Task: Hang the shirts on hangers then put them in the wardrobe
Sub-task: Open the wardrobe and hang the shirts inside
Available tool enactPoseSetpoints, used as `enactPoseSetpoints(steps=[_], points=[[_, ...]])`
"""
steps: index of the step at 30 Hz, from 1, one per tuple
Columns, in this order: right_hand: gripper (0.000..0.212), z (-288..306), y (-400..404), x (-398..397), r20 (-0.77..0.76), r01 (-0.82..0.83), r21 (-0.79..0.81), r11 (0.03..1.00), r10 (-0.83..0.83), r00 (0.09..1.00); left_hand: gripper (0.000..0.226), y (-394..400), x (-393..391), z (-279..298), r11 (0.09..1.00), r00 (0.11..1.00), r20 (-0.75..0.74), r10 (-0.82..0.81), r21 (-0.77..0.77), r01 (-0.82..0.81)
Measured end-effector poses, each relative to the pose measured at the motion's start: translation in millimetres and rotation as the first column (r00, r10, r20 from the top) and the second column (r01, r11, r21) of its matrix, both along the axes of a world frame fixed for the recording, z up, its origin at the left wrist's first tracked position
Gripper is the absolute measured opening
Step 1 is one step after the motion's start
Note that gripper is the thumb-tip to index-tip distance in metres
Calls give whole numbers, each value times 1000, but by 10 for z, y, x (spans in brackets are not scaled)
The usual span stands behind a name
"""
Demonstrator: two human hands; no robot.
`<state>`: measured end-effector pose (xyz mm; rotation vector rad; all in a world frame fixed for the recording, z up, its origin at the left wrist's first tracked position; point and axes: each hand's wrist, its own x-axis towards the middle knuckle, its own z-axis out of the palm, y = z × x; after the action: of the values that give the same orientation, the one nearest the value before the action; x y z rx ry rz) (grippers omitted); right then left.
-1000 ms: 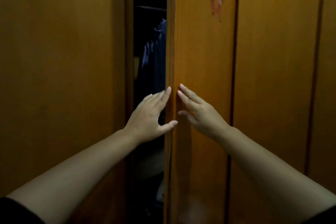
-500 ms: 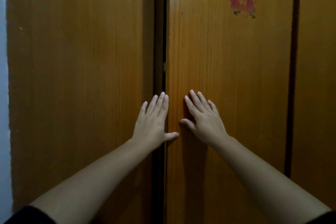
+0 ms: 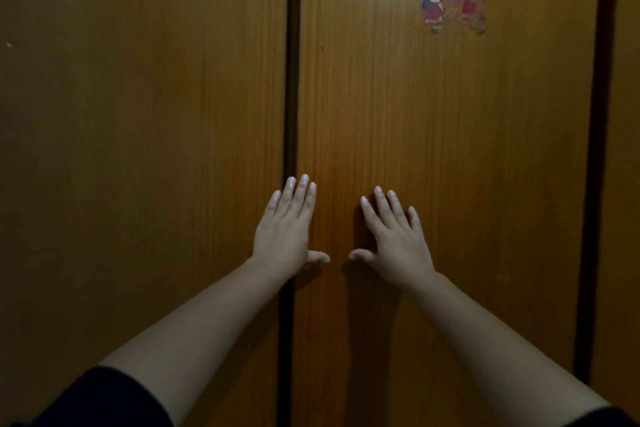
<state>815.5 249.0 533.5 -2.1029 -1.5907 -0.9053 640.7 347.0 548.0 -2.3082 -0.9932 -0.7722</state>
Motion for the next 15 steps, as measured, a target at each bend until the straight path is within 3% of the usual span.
enactPoseSetpoints(steps=[15], points=[[98,-133,226,224,12,43,3,999,-43,999,124,365,142,-26,993,991,-68,120,6,-119]])
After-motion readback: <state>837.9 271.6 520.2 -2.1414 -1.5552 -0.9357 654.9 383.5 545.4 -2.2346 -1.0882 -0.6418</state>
